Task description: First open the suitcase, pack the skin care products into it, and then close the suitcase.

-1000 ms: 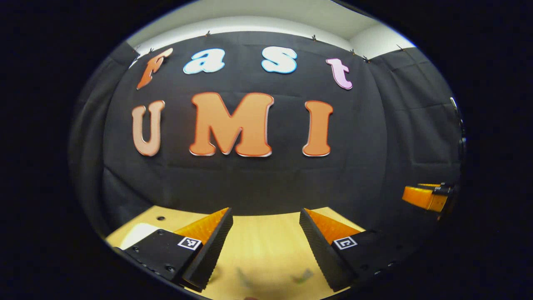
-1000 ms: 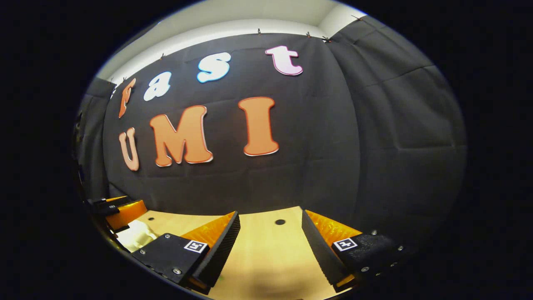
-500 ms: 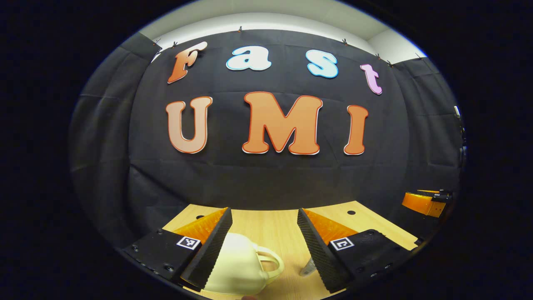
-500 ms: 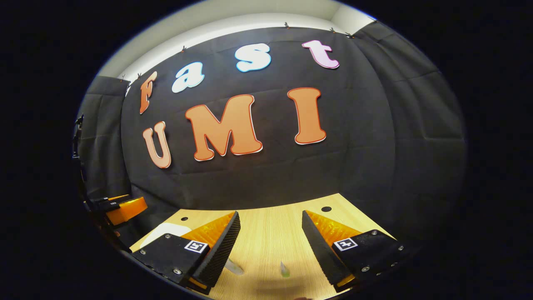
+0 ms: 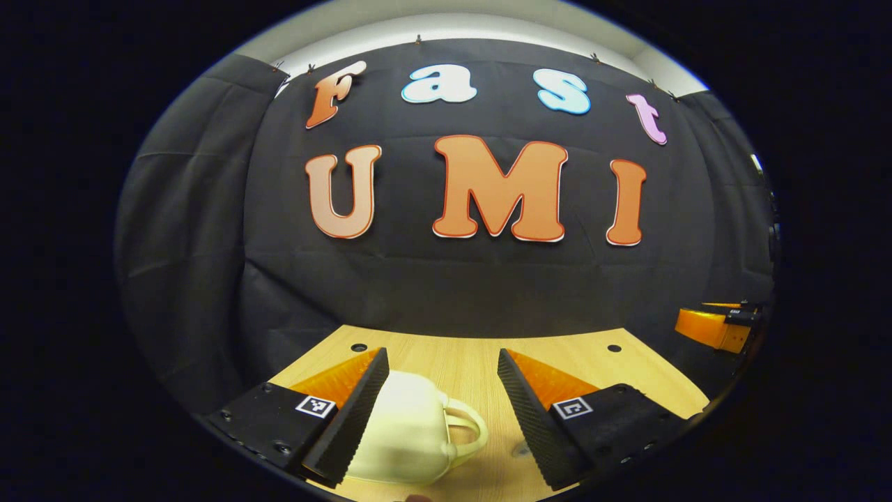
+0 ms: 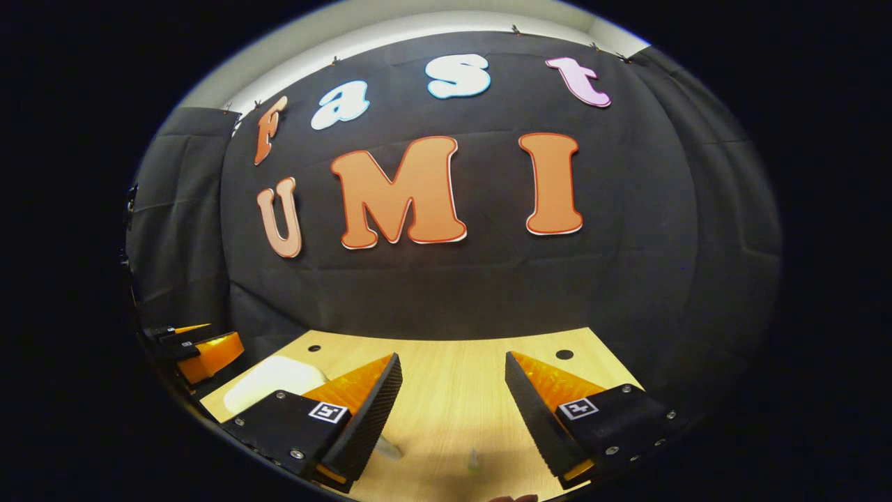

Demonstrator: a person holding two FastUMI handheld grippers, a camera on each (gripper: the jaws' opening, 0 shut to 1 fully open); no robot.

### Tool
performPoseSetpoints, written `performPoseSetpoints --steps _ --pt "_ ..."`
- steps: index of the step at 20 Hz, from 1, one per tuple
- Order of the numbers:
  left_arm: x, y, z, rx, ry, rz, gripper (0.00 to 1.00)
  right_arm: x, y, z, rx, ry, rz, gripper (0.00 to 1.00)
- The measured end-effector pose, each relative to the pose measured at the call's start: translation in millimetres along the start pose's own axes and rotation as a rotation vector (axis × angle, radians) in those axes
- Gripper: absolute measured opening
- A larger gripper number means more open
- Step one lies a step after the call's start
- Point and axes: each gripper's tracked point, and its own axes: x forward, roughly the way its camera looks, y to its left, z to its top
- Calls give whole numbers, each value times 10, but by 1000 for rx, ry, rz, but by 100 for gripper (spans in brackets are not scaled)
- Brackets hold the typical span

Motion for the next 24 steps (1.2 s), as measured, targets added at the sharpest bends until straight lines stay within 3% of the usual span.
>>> performPoseSetpoints --steps 5,9,15,24 --pt "106 18 -178 216 26 -5 97 -18 -101 -122 8 18 -51 94" --pt "149 -8 -434 506 55 -23 98 -105 -202 -289 22 41 -80 94" --pt "258 -392 -1235 830 175 -171 98 -219 -583 -496 53 85 -148 94" --pt "504 -522 -2107 1149 370 -232 98 -332 -1202 -778 93 155 -234 95"
